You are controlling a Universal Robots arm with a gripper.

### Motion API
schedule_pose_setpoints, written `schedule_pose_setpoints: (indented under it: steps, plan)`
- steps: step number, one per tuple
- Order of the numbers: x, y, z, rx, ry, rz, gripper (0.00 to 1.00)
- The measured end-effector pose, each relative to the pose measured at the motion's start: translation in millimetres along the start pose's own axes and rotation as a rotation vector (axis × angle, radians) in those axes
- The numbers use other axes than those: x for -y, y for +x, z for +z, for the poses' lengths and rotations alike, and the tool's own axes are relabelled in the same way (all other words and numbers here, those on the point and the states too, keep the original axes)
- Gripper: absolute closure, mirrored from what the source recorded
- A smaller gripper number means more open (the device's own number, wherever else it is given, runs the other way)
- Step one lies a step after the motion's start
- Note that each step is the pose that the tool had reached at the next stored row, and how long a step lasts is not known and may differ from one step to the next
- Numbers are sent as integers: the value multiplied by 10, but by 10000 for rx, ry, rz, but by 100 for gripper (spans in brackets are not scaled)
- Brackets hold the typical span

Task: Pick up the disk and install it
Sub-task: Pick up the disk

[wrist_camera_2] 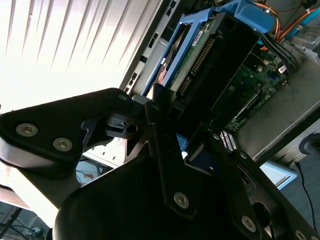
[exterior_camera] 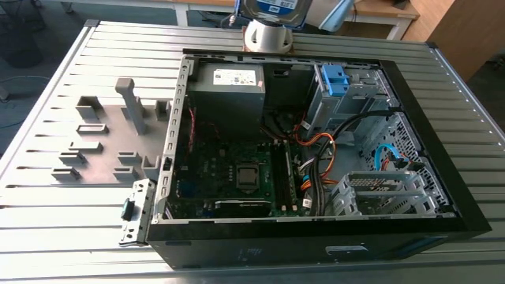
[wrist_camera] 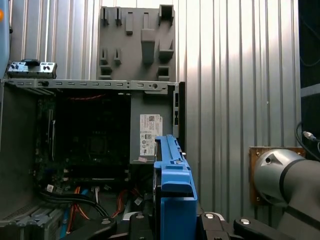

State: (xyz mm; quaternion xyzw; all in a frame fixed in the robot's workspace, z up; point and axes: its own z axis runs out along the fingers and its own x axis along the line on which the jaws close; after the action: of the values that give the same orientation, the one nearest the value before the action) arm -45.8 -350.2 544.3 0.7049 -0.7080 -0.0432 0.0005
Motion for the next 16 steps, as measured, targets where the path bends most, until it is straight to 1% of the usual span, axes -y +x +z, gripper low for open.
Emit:
schedule_pose_setpoints:
  steps: [16]
  plan:
    - [475, -3, -20, 0, -44, 2, 64]
